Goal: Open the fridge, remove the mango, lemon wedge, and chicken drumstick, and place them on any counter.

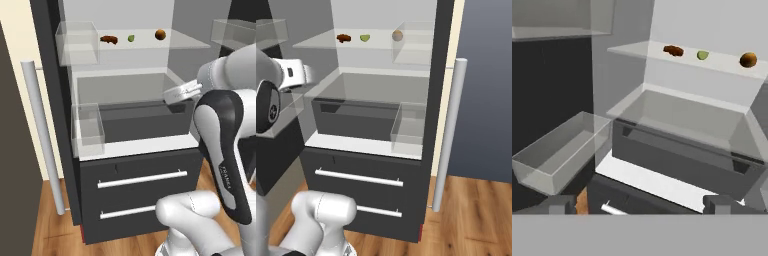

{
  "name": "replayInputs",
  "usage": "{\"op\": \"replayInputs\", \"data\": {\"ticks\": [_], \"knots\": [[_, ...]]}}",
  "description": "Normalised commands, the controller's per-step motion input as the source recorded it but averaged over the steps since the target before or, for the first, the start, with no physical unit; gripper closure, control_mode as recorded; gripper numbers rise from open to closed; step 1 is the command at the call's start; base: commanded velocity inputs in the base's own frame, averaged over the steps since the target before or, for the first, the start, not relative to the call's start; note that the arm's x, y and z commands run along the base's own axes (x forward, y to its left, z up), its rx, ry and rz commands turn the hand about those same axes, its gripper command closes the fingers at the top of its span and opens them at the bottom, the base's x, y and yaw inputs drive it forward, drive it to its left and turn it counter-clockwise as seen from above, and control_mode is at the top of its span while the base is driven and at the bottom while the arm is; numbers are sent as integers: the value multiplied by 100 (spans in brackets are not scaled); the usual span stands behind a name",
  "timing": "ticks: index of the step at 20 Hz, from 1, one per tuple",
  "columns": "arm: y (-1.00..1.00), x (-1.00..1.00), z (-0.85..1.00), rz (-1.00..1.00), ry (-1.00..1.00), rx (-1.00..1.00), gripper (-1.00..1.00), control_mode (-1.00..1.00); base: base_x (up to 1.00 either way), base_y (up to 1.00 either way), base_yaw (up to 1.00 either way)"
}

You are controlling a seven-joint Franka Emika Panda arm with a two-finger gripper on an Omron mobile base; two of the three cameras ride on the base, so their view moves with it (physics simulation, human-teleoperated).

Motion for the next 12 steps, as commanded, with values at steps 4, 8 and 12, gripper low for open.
{"op": "replayInputs", "data": {"ticks": [4, 8, 12], "knots": [[-34, 13, 14, -31, 1, 0, -100, -100, 0, 0, 0], [-49, 2, 33, -19, 0, 0, -100, -100, 0, 0, 0], [-63, 0, 27, -15, 0, 0, -100, -100, 0, 0, 0]]}}
